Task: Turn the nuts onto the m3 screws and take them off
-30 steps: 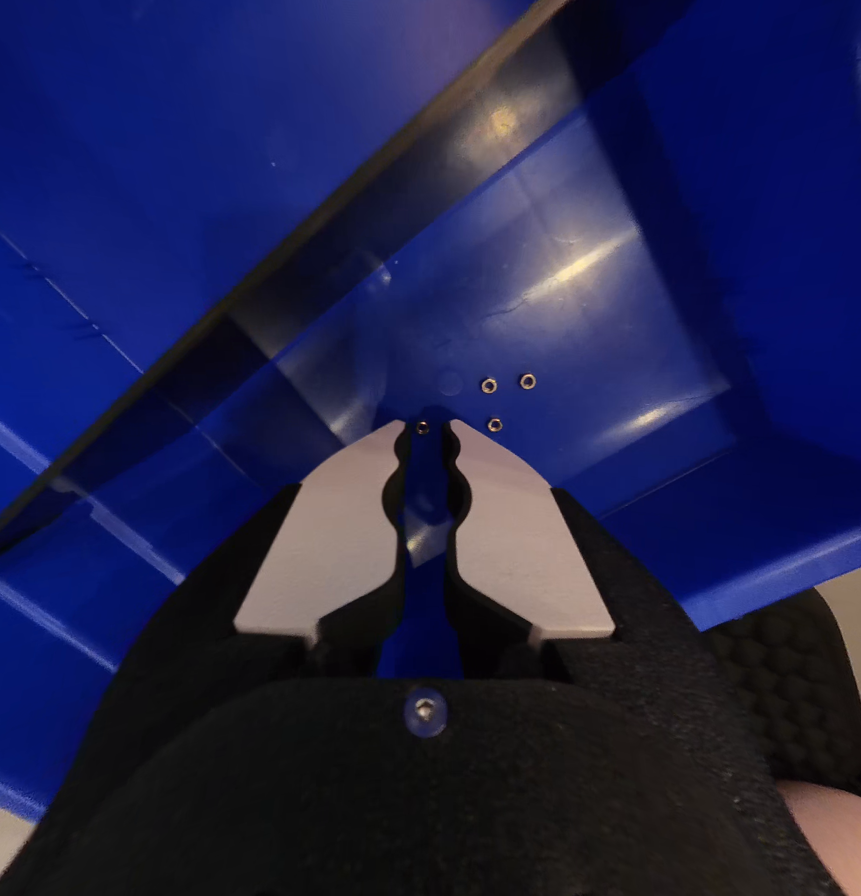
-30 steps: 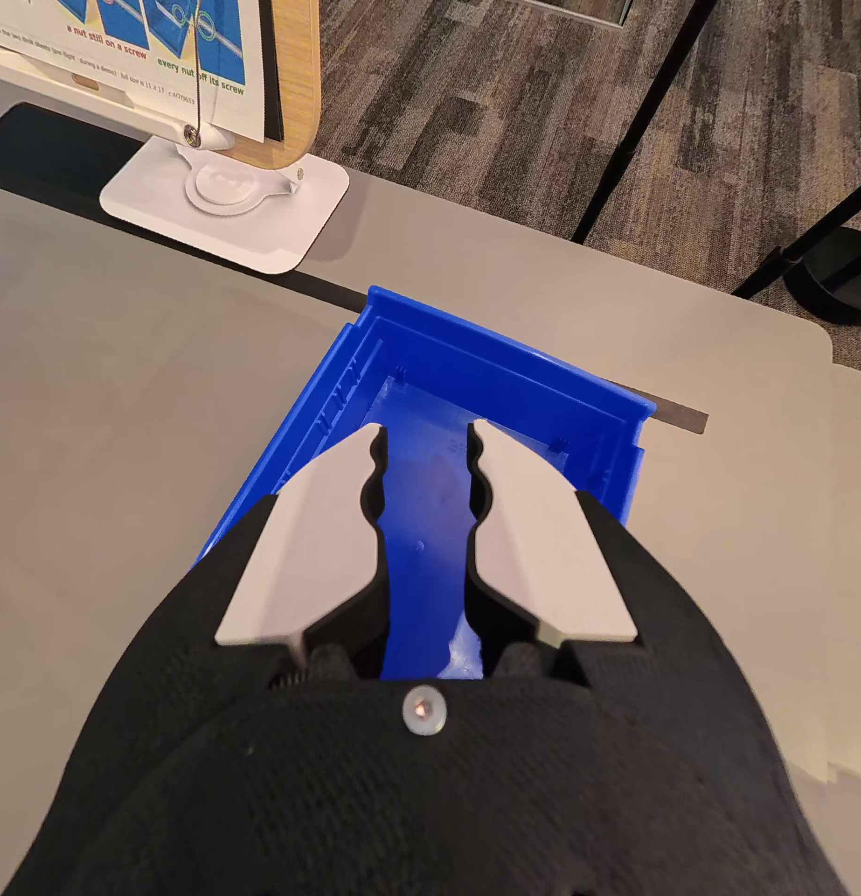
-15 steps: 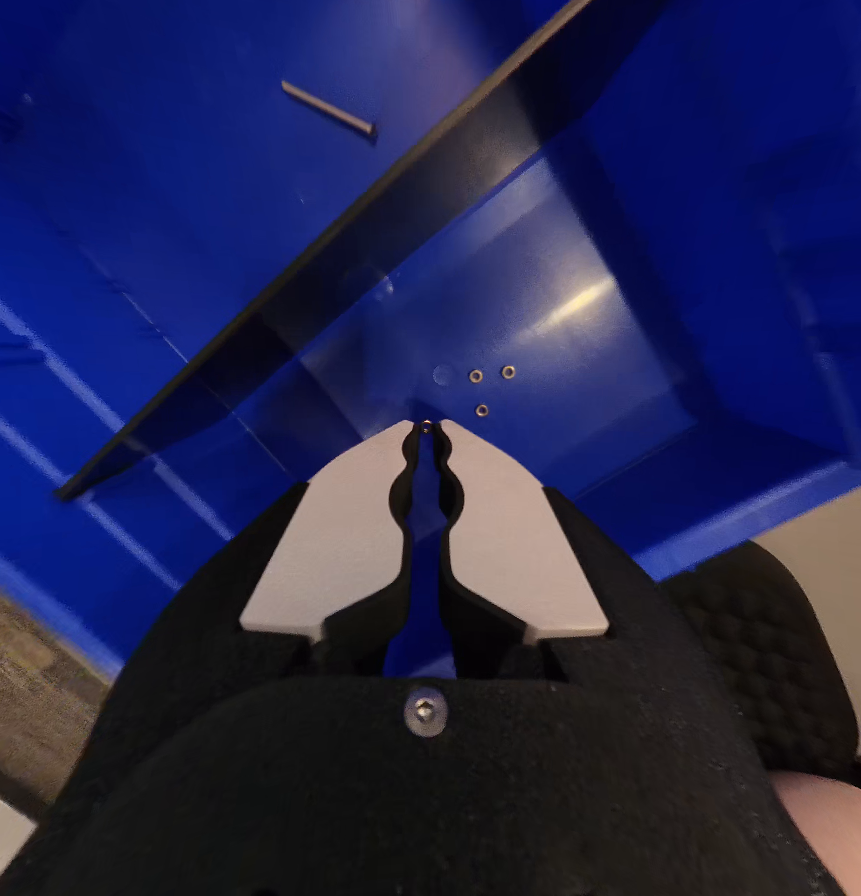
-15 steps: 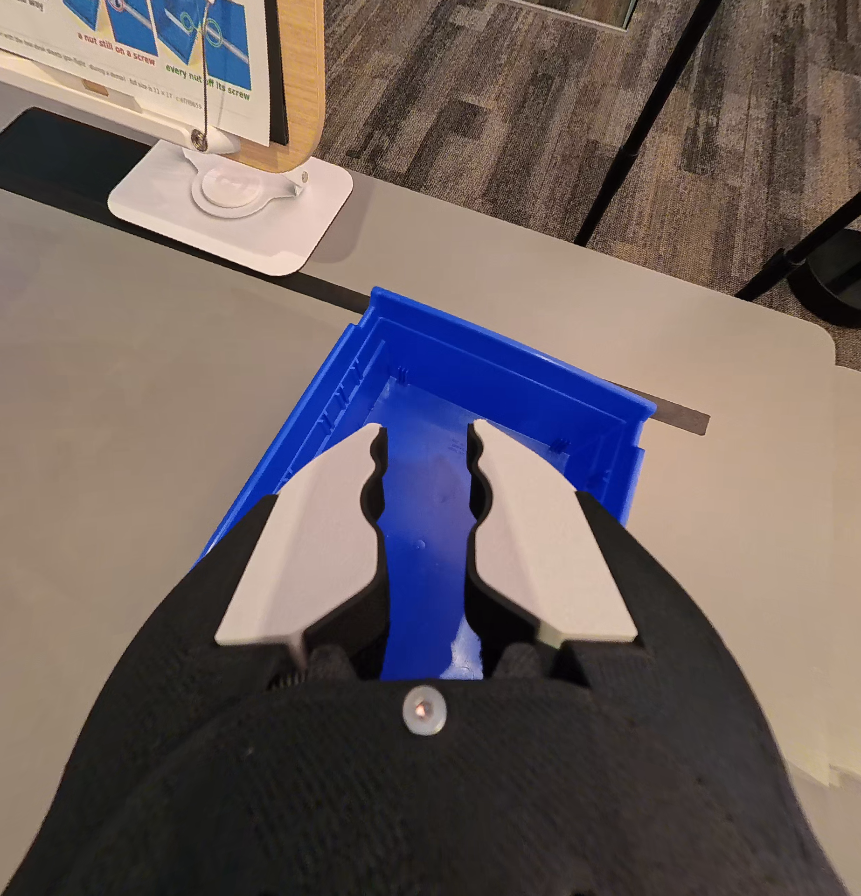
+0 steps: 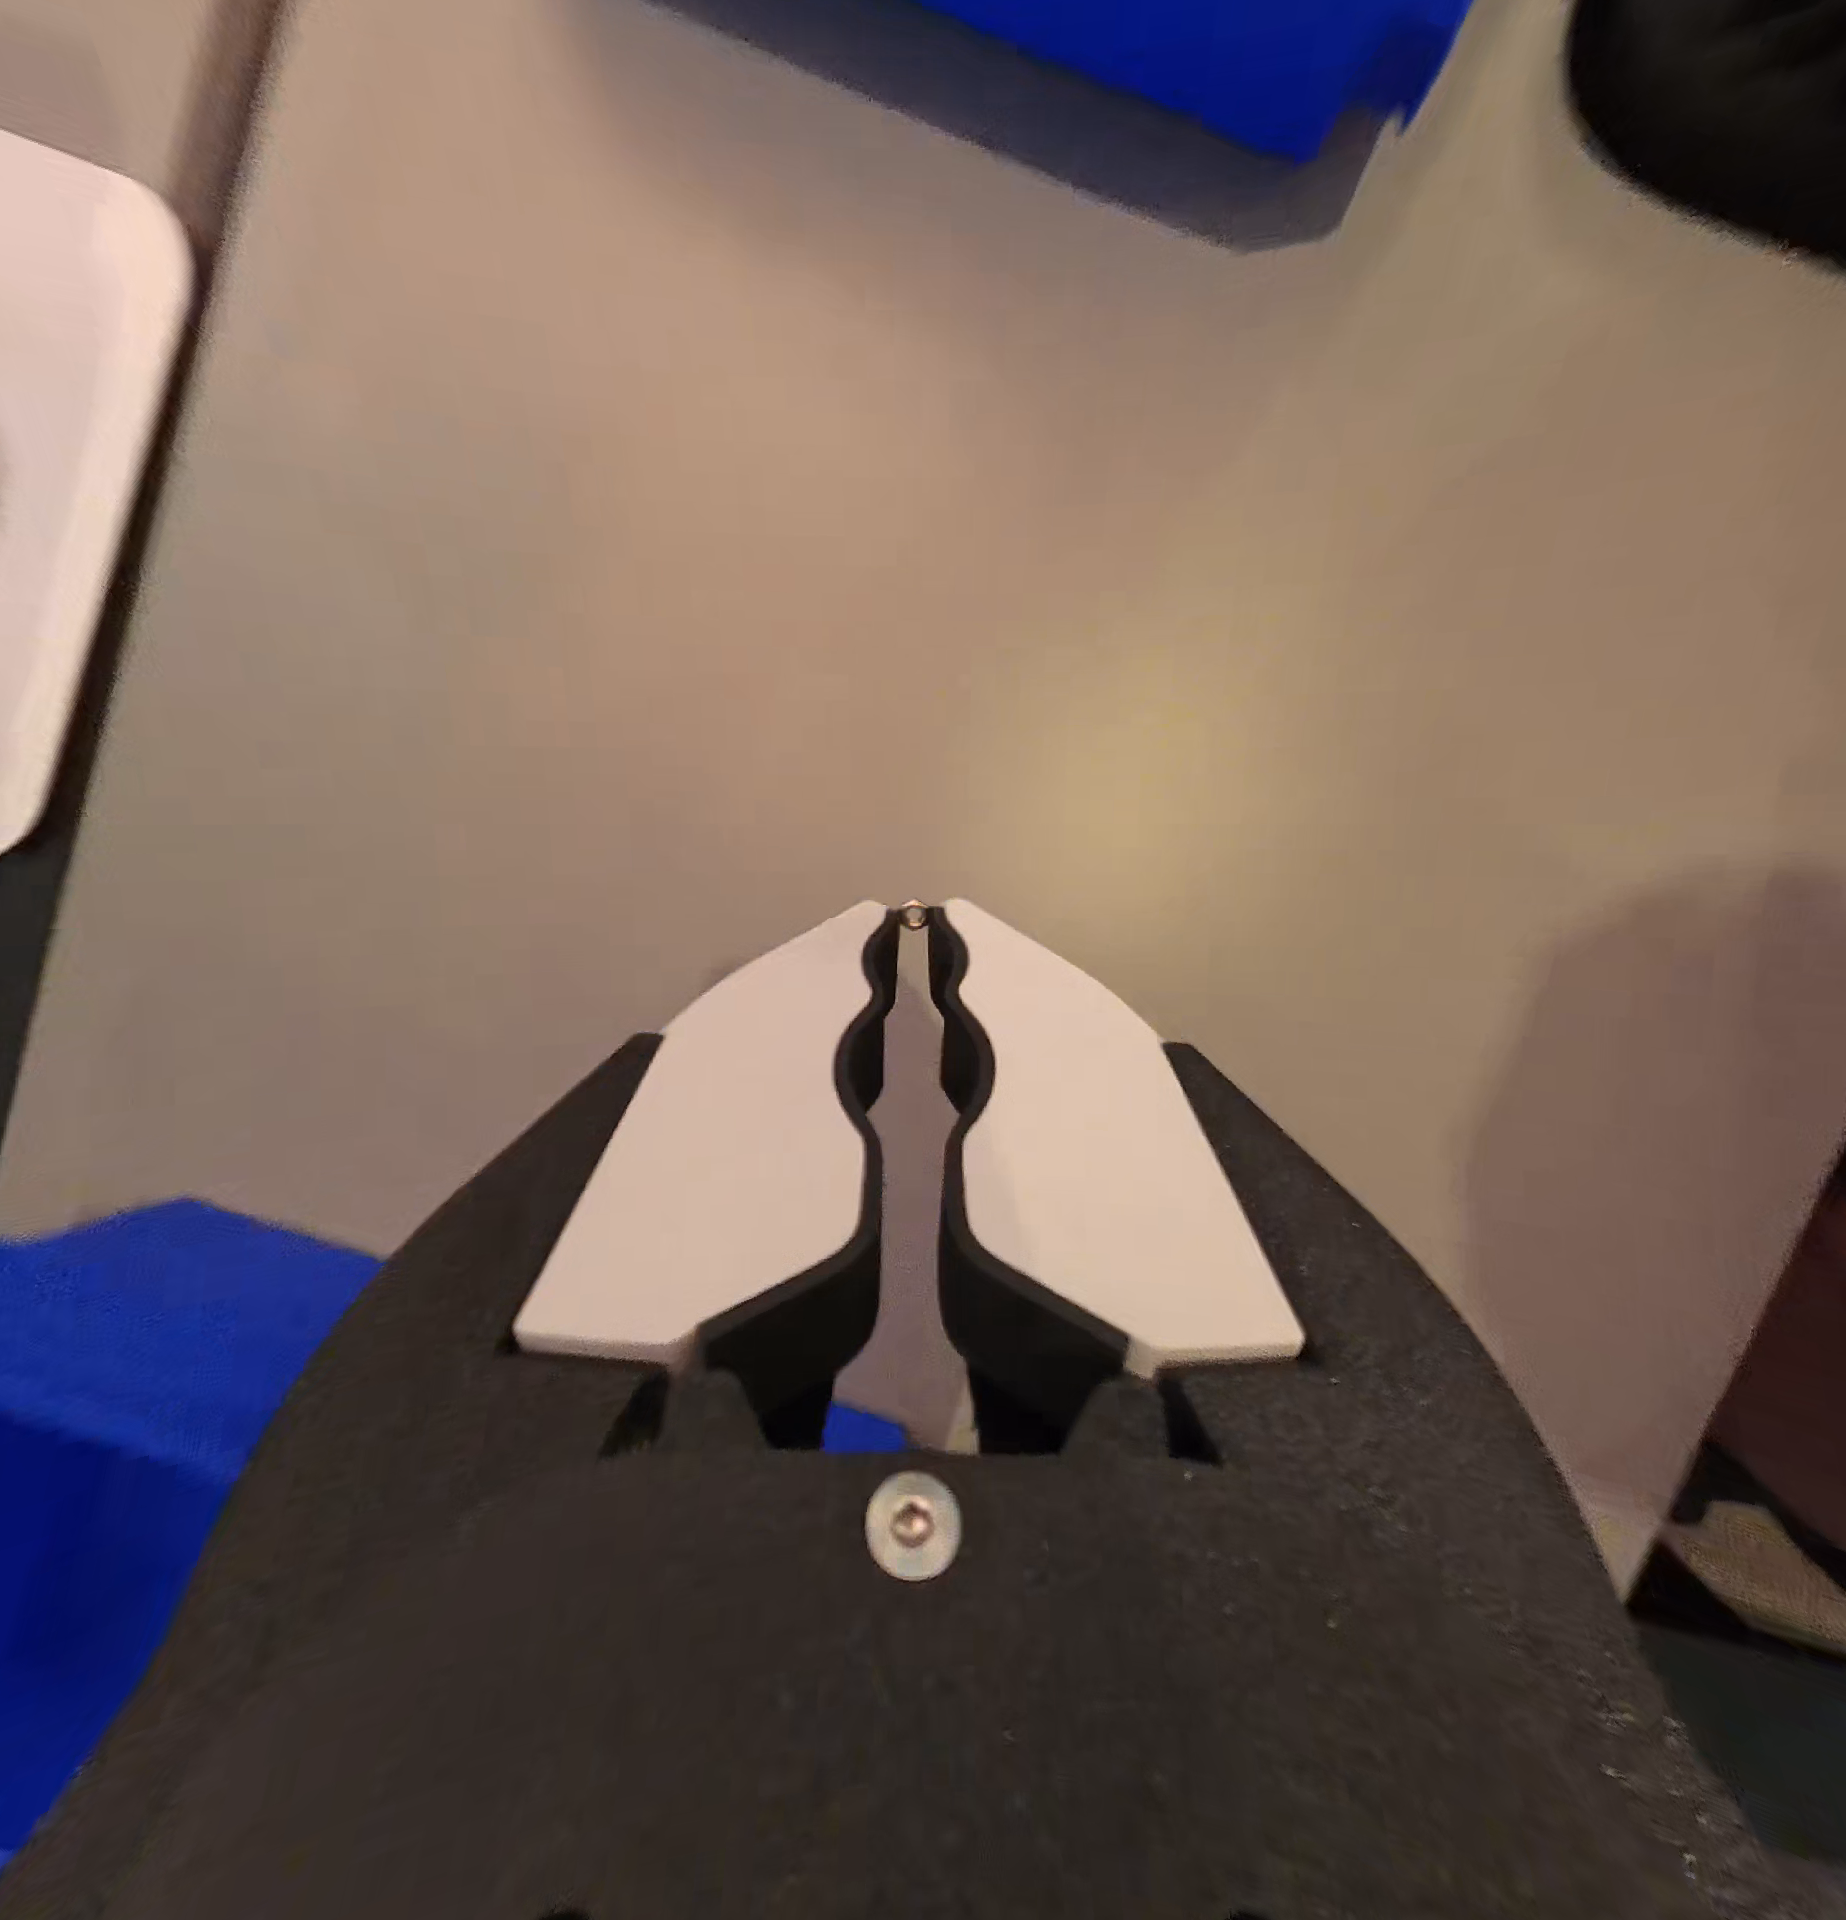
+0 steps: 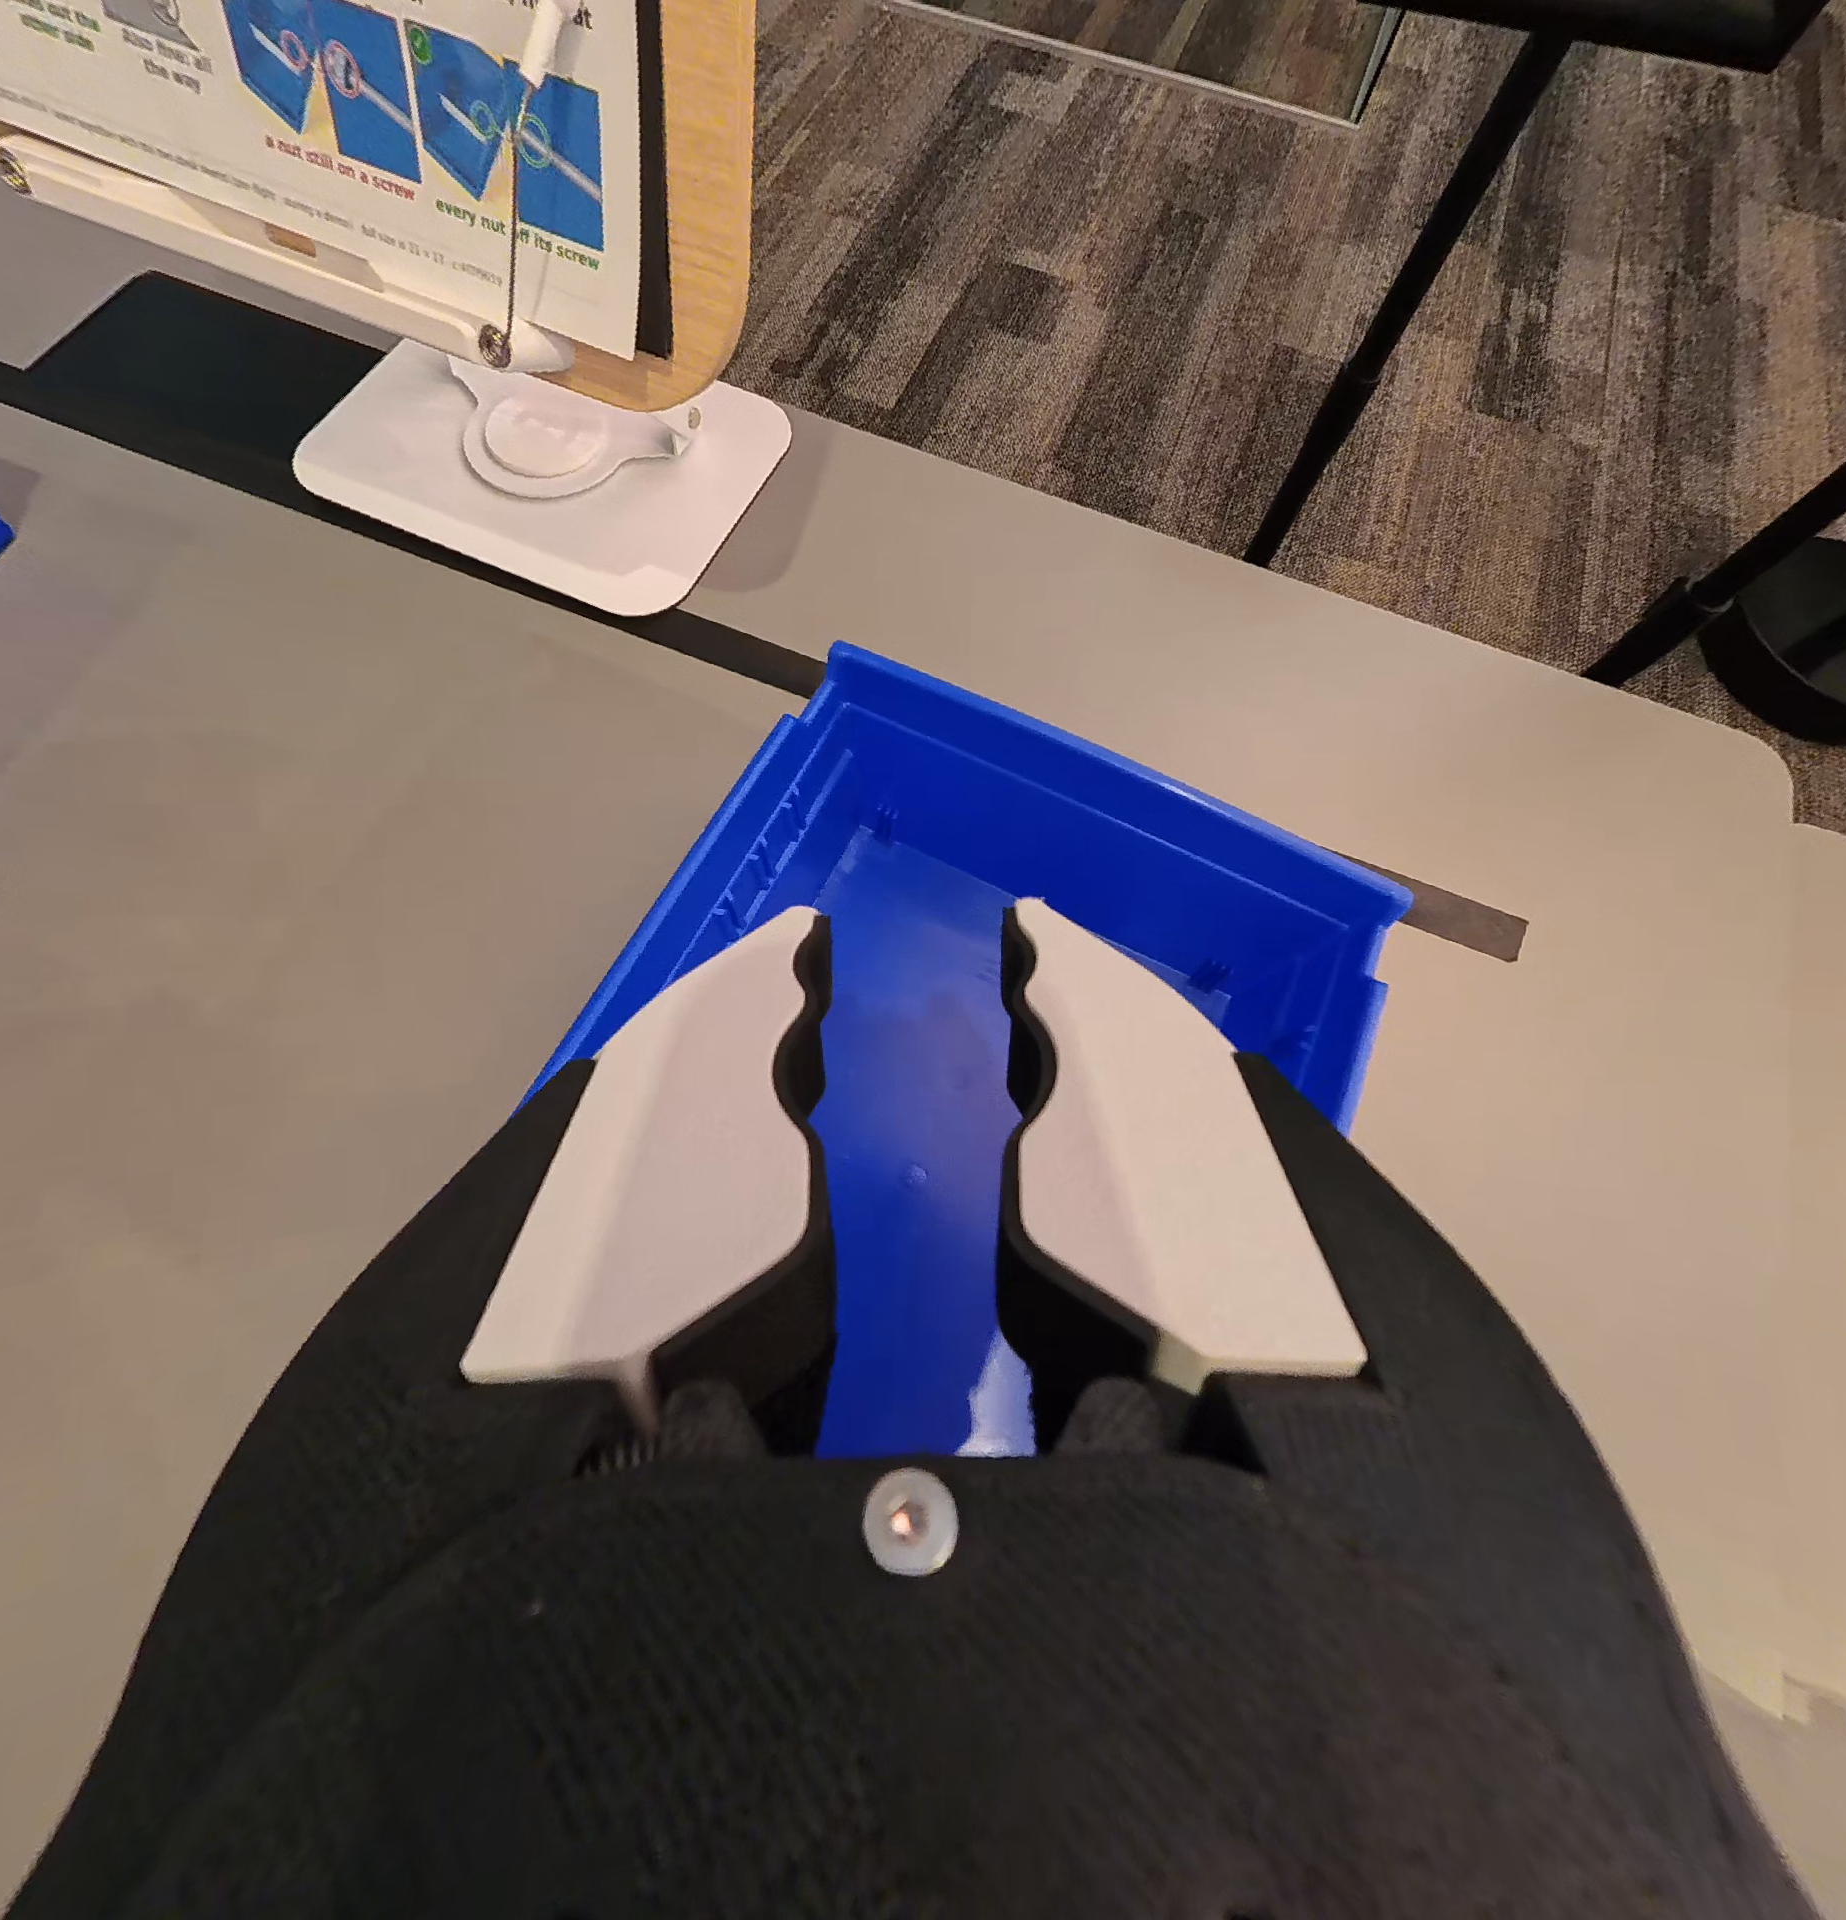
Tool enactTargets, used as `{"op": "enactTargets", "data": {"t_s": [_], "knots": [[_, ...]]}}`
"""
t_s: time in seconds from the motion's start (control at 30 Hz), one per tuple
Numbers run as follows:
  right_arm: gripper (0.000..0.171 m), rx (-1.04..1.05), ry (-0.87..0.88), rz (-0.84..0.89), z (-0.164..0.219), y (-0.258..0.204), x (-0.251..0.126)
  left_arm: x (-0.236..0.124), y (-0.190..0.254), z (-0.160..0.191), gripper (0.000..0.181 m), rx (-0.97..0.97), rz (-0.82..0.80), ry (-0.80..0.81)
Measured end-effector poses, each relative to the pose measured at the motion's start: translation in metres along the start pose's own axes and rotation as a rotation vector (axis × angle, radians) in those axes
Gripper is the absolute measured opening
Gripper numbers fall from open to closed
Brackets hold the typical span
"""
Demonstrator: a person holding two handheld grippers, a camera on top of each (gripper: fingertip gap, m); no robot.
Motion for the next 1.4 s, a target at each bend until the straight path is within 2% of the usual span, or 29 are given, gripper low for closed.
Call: {"op": "enactTargets", "data": {"t_s": [0.07, 0.13, 0.2, 0.33, 0.43, 0.63, 0.77, 0.97, 1.1, 1.23, 1.3, 1.4], "knots": [[0.032, 0.003, 0.003, -0.005, 0.000, 0.001, -0.002, 0.037, -0.008, -0.009, 0.005, 0.016, 0.010, -0.081], [0.032, 0.008, 0.009, -0.010, 0.001, 0.002, -0.004, 0.066, -0.009, -0.020, 0.005, 0.009, 0.097, -0.106], [0.032, 0.015, 0.011, -0.016, 0.001, 0.004, -0.005, 0.087, -0.012, -0.032, 0.000, 0.026, 0.126, -0.099], [0.032, 0.020, 0.011, -0.025, 0.002, 0.005, -0.006, 0.117, -0.023, -0.036, 0.000, 0.075, 0.088, -0.212], [0.032, 0.021, 0.010, -0.022, 0.003, 0.007, -0.007, 0.125, -0.028, -0.036, 0.000, 0.063, 0.069, -0.223], [0.032, 0.050, 0.020, -0.029, 0.004, 0.012, -0.009, 0.117, -0.034, -0.049, 0.000, 0.027, 0.060, -0.117], [0.032, 0.042, 0.009, -0.037, 0.006, 0.011, -0.007, 0.116, -0.048, -0.057, 0.009, -0.004, 0.017, -0.080], [0.033, 0.034, -0.002, -0.043, 0.007, 0.010, -0.006, 0.120, -0.053, -0.070, 0.009, -0.102, 0.080, -0.011], [0.033, 0.037, -0.005, -0.045, 0.009, 0.012, -0.006, 0.092, -0.046, -0.064, 0.010, -0.101, 0.048, 0.081], [0.033, 0.046, -0.002, -0.044, 0.010, 0.014, -0.006, 0.012, -0.045, -0.050, 0.008, -0.093, -0.052, 0.263], [0.033, 0.048, -0.004, -0.048, 0.010, 0.013, -0.005, -0.036, -0.056, -0.027, 0.021, -0.106, -0.147, 0.256], [0.033, 0.038, -0.015, -0.058, 0.010, 0.009, -0.001, -0.088, -0.082, 0.022, 0.024, -0.163, -0.210, 0.110]]}}
Point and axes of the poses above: each gripper's, where its closed fingertips meet, x out along the fingers, z out of its underside, y = z × x across the jaws, the point moved 5 cm from there along -x, back along the fingers, and after that the axes turned 9 degrees about z, right-handed, at the moved point
